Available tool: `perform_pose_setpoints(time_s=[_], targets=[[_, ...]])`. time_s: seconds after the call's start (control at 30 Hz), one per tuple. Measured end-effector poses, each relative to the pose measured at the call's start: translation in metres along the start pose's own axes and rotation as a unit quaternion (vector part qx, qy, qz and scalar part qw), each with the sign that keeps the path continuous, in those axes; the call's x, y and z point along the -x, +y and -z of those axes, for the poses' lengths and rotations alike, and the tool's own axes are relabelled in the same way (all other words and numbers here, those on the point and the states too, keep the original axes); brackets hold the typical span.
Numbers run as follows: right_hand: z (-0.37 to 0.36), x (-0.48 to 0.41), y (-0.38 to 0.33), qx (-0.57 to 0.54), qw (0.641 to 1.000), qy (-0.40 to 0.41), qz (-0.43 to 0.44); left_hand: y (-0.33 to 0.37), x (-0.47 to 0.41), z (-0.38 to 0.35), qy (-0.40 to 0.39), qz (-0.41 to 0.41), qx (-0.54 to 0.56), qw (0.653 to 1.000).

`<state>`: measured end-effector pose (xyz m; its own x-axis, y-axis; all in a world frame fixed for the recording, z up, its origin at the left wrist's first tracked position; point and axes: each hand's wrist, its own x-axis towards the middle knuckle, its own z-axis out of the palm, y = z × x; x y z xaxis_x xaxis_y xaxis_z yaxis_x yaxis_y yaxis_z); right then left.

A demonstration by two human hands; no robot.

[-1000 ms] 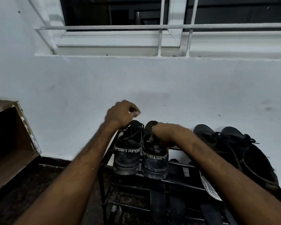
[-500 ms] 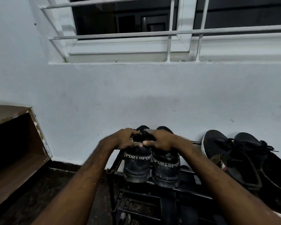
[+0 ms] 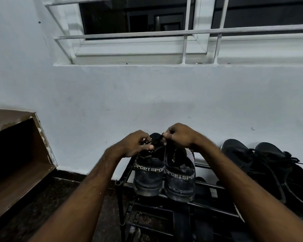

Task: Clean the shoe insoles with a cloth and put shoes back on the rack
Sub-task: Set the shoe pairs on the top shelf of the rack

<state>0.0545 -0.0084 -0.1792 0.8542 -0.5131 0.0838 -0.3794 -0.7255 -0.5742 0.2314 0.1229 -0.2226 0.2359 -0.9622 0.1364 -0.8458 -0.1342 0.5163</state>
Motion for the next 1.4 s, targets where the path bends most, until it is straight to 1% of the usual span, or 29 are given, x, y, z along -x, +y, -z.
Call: perform_pose_setpoints(time_s=[0.13,0.3,0.33,0.37,0.43,0.47,0.53,0.6,0.7,0.73,0.77,0.9,0.97,1.07,1.13,1.17,1.2,1.23,1.27,1.3,1.33,1.37,1.4], targets=[[-0.009,-0.004,-0.004,-0.122,0.991,0.051,-0.031,0.003,-0.001,0.005,0.034,0.004,0.006,0.999],[-0.009,-0.011,-0.014,-0.226,0.963,0.122,-0.075,0.019,-0.002,0.019,0.088,0.049,0.054,0.993],[-0.008,-0.012,-0.017,-0.242,0.96,0.113,-0.089,0.024,-0.002,0.021,0.098,0.064,0.071,0.991],[-0.009,-0.011,-0.02,-0.252,0.958,0.087,-0.108,0.029,-0.002,0.024,0.108,0.079,0.1,0.986],[-0.014,-0.007,-0.025,-0.263,0.954,0.006,-0.144,0.04,0.0,0.028,0.11,0.099,0.17,0.974],[-0.018,-0.005,-0.027,-0.277,0.947,-0.026,-0.161,0.046,0.0,0.03,0.099,0.1,0.194,0.971],[-0.022,-0.005,-0.03,-0.333,0.923,-0.06,-0.181,0.057,0.002,0.034,0.048,0.092,0.221,0.97],[-0.022,-0.007,-0.028,-0.396,0.898,-0.083,-0.176,0.066,0.002,0.04,-0.014,0.072,0.214,0.974],[-0.017,-0.006,-0.017,-0.501,0.843,-0.096,-0.172,0.072,0.005,0.046,-0.086,0.05,0.136,0.986],[-0.015,-0.004,-0.013,-0.524,0.829,-0.092,-0.173,0.072,0.005,0.046,-0.094,0.042,0.112,0.988],[-0.014,-0.003,-0.009,-0.539,0.82,-0.089,-0.173,0.07,0.006,0.045,-0.084,0.032,0.101,0.991],[-0.01,-0.002,-0.001,-0.575,0.8,-0.081,-0.154,0.063,0.009,0.039,0.016,-0.007,0.117,0.993],[-0.01,-0.002,0.002,-0.583,0.795,-0.088,-0.142,0.066,0.009,0.036,0.036,-0.007,0.145,0.989],[-0.011,-0.001,0.005,-0.569,0.805,-0.118,-0.119,0.07,0.007,0.034,0.049,0.012,0.164,0.985],[-0.009,0.002,0.006,-0.552,0.812,-0.155,-0.111,0.07,0.006,0.032,0.028,0.01,0.158,0.987],[-0.008,0.004,0.007,-0.554,0.808,-0.168,-0.11,0.07,0.005,0.031,0.018,0.007,0.163,0.986],[-0.007,0.005,0.008,-0.56,0.804,-0.167,-0.111,0.07,0.005,0.031,0.02,0.003,0.175,0.984],[-0.005,0.005,0.009,-0.559,0.807,-0.153,-0.115,0.07,0.005,0.032,0.04,0.001,0.188,0.981],[-0.004,0.005,0.011,-0.544,0.821,-0.127,-0.12,0.068,0.005,0.034,0.076,-0.003,0.197,0.977],[-0.003,0.005,0.012,-0.502,0.851,-0.089,-0.128,0.064,0.005,0.036,0.116,-0.005,0.194,0.974],[-0.002,0.006,0.014,-0.426,0.893,-0.043,-0.135,0.058,0.005,0.037,0.143,-0.006,0.175,0.974],[-0.003,0.006,0.016,-0.326,0.935,0.003,-0.137,0.052,0.005,0.037,0.135,-0.002,0.135,0.982],[-0.004,0.006,0.017,-0.23,0.963,0.034,-0.136,0.046,0.006,0.035,0.091,0.007,0.082,0.992]])
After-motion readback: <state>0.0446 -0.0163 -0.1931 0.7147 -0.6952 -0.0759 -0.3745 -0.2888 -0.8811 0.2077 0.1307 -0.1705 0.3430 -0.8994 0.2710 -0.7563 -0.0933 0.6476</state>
